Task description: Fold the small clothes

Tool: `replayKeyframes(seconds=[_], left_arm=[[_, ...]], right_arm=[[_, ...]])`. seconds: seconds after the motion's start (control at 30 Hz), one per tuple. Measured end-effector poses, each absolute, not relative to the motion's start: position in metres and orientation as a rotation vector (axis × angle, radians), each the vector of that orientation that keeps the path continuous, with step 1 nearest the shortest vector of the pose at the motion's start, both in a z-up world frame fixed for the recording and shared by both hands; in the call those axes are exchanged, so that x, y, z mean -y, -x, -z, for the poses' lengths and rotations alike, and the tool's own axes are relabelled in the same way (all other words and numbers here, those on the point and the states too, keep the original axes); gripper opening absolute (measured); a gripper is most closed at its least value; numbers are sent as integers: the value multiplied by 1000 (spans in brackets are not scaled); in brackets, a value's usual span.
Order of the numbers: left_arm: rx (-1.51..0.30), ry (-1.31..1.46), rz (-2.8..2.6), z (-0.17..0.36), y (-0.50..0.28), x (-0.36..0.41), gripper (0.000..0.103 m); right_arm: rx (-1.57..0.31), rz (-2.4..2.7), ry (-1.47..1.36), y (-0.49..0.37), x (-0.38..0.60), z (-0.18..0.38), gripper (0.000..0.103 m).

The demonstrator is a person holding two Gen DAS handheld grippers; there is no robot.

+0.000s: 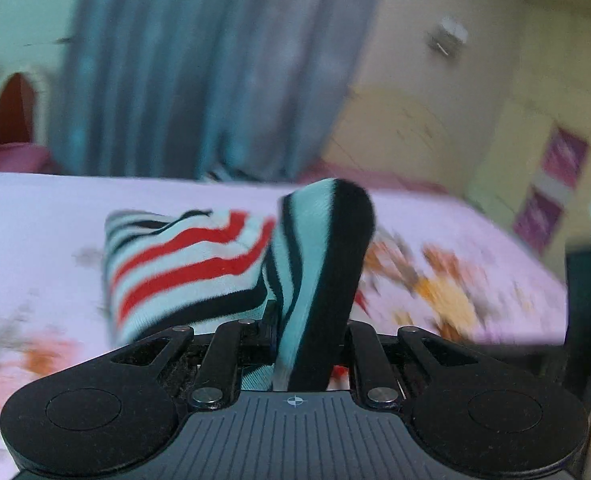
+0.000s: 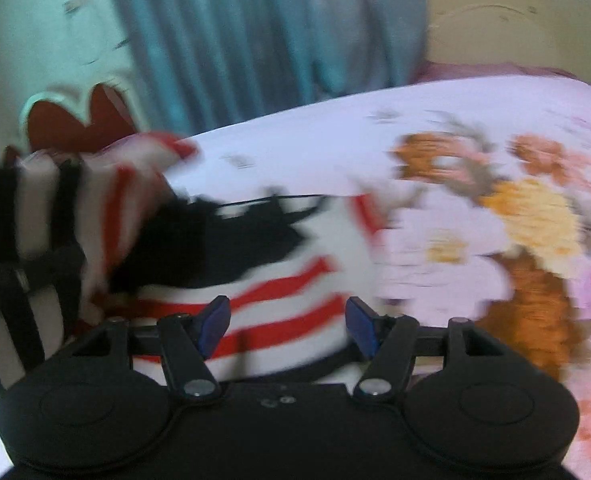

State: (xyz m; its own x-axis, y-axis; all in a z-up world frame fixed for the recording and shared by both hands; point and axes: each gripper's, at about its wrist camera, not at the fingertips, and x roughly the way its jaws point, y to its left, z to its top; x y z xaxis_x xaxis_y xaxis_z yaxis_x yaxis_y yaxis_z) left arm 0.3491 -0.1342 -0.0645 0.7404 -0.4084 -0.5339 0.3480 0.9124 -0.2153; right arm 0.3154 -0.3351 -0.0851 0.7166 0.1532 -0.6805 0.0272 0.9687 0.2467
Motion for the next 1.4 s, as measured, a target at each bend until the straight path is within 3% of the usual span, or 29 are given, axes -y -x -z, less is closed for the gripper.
replayKeyframes(seconds=[0.13, 0.2, 0.27, 0.33, 0.47, 0.57, 0.7, 0.77, 0.9, 0.97, 1.13, 1.27, 1.4], left_arm=[[-698, -52, 427, 96, -336, 172, 18], [-692, -83, 435, 97, -326, 172, 32], [-696, -67, 476, 90, -317, 168, 68], [-692, -60, 514, 79, -306, 167, 77], [-682, -40, 523, 62, -283, 149, 77], [-657, 19, 449, 50, -272, 120, 77], [-646, 82, 305, 43, -276, 74, 77], [-652, 112, 235, 42, -282, 55, 77], [-662, 169, 158, 47, -304, 39, 77], [-660, 179, 153, 53, -316, 44, 77], [-663, 189, 204, 64, -345, 71, 77], [-705, 174, 262, 78, -352, 97, 77], [-779, 110, 289, 103, -355, 120, 77]], right_arm=[[-783, -18, -307, -309, 376, 87, 63], [-779, -32, -330, -308, 386, 85, 63], [-771, -68, -346, -308, 388, 81, 63], [-767, -116, -372, -310, 385, 77, 64], [-818, -233, -472, -327, 375, 77, 73], [-891, -268, -462, -342, 359, 90, 72], [-953, -283, -462, -356, 345, 107, 54], [-965, -291, -456, -359, 338, 110, 52], [-955, -293, -452, -361, 331, 110, 27], [-918, -303, -424, -353, 330, 100, 22], [-751, -247, -306, -328, 341, 67, 21], [-760, -164, -266, -314, 363, 81, 21], [-820, -124, -313, -316, 371, 109, 39]])
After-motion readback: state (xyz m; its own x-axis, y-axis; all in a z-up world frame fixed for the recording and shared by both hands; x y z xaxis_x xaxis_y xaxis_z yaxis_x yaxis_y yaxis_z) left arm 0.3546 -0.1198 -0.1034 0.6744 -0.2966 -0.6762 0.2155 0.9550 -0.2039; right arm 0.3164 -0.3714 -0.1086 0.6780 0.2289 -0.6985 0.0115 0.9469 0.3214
